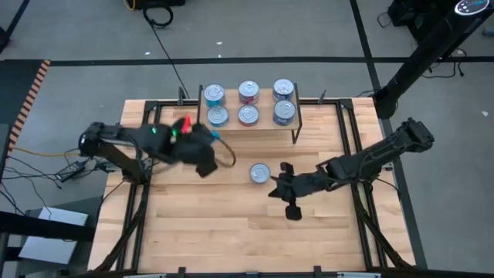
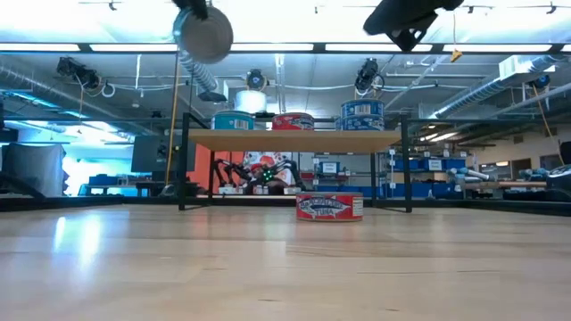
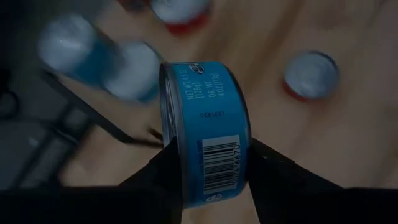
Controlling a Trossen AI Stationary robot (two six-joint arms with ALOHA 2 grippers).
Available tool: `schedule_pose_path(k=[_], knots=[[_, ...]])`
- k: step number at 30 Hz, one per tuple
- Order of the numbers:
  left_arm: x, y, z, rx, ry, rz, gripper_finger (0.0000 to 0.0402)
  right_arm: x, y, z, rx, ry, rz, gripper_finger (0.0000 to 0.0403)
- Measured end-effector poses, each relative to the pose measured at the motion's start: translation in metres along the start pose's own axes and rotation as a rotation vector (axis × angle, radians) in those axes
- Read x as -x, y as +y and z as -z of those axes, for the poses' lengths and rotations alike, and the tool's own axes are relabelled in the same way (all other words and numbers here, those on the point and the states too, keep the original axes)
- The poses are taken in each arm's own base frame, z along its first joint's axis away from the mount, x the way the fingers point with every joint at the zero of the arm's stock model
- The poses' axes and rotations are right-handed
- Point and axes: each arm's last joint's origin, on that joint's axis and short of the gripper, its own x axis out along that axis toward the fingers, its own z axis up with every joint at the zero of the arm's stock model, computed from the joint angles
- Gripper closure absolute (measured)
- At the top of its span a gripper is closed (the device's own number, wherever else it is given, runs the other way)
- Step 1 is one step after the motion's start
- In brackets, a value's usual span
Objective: Stack canned seafood by type on shelf
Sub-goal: Stack the yellow and blue tuna can on top of the other yellow and blue tuna can
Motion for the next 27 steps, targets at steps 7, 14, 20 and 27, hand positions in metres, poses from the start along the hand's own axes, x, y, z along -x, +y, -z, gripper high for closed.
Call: schedule_pose_path(k=[7,14,20,27], knots=[[0.012,0.044,-0.033,-0.181,-0.067,-0.078,0.0262,-0.006,-0.02,-0.004,-0.133,-0.023,0.12,0.0398],[-0.003,0.061,-0.043,-0.456,-0.027,-0.266,0.0262,-0.007,-0.036,-0.008,-0.177,-0.045,0.205,0.0398],[-0.023,0.047,-0.054,-0.517,-0.026,-0.393,0.0262,-0.008,-0.044,-0.008,-0.077,-0.01,0.187,0.0398],[-0.063,0.014,-0.041,-0.547,0.001,-0.507,0.0262,-0.006,-0.046,-0.003,-0.022,0.058,0.164,0.0398]])
